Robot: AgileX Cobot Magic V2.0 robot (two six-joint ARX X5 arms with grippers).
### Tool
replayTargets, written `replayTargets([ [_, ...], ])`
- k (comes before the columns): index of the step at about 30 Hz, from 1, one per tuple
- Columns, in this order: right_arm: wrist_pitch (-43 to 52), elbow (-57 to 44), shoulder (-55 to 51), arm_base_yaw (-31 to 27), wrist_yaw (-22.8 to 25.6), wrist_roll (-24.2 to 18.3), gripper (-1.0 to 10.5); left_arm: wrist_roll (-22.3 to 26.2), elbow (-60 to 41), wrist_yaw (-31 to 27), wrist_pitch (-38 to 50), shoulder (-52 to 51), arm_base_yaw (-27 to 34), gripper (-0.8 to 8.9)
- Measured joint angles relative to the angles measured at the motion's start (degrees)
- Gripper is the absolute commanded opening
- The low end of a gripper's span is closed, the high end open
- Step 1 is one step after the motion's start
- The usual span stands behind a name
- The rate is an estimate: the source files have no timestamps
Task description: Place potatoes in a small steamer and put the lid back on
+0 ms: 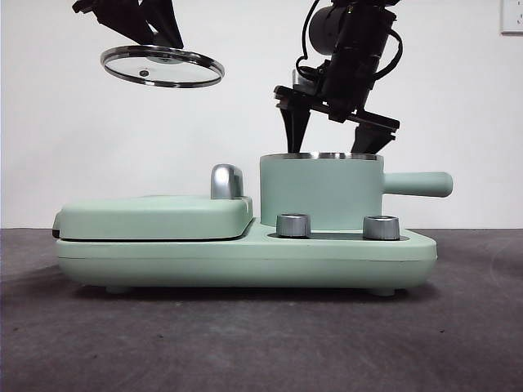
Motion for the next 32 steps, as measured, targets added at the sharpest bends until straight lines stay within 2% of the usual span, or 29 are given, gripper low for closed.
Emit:
replayTargets([
  [6, -4.5, 3.4, 0.0, -0.3, -0.3, -0.1, 4.9, 0.0, 0.0, 0.0, 0.0, 0.0, 0.0, 0.49],
  [12, -10.6, 15.1, 0.0, -0.7, -0.3, -0.5, 4.9, 0.0, 0.0, 0.0, 0.0, 0.0, 0.0, 0.49],
  [16, -11.1, 22.1, -0.3, -0.8, 0.8, -2.3, 4.9, -0.2, 0.0, 0.0, 0.0, 0.0, -0.2, 0.49],
  [26, -11.2, 20.3, -7.3, -0.6, 0.1, -3.5, 4.9, -0.3, -0.6, 0.0, -0.3, 0.0, -2.2, 0.49],
  [32, -11.1, 10.0, -18.8, 0.3, 1.3, -4.7, 4.9, -0.7, -0.6, 0.0, -0.3, 0.0, -5.1, 0.48],
])
